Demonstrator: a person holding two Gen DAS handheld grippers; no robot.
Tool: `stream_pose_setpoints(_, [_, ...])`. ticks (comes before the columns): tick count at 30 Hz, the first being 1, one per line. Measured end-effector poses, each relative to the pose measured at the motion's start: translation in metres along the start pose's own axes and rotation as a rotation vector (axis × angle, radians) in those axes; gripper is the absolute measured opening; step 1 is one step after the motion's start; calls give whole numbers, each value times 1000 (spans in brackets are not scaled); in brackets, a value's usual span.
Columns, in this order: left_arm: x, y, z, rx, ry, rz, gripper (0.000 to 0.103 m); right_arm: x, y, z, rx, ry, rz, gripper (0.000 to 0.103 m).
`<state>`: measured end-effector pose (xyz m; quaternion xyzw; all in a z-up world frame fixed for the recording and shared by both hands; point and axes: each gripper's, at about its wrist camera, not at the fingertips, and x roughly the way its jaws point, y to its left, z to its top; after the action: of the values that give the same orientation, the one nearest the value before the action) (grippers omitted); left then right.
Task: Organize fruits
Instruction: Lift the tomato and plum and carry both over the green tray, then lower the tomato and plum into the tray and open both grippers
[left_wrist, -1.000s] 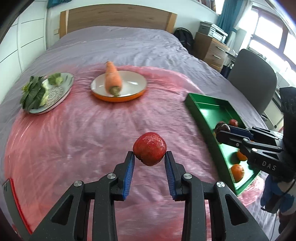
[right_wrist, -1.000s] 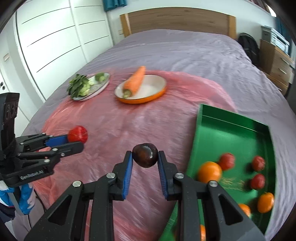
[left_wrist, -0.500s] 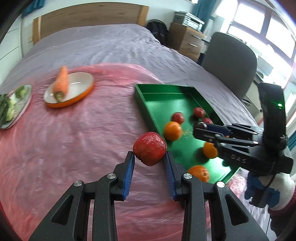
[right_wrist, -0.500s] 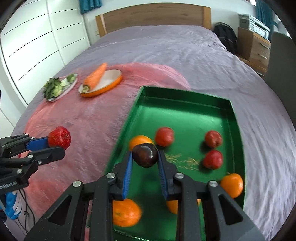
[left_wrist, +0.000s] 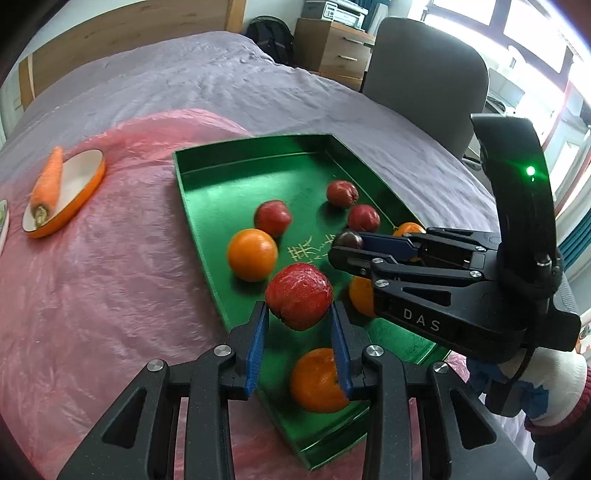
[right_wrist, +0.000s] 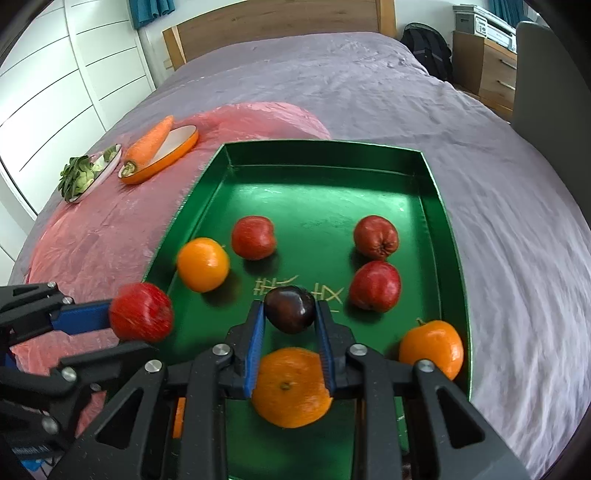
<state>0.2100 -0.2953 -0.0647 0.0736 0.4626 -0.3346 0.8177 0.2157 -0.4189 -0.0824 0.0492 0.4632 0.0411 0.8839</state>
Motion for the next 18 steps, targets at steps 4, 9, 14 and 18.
stream_pose_setpoints(4, [11, -6, 0, 5, 13, 3, 29, 3, -5, -1, 5, -1, 4, 25])
stream_pose_setpoints(9, [19, -10, -1, 20, 22, 19, 29, 5, -8, -2, 6, -10, 15, 25])
stream_pose_setpoints(14, [23, -11, -4, 21, 34, 29, 29, 5, -7, -4, -8, -15, 20, 26])
stream_pose_setpoints(18, [22, -13, -5, 22, 31, 32, 29, 5, -7, -4, -12, -13, 17, 27])
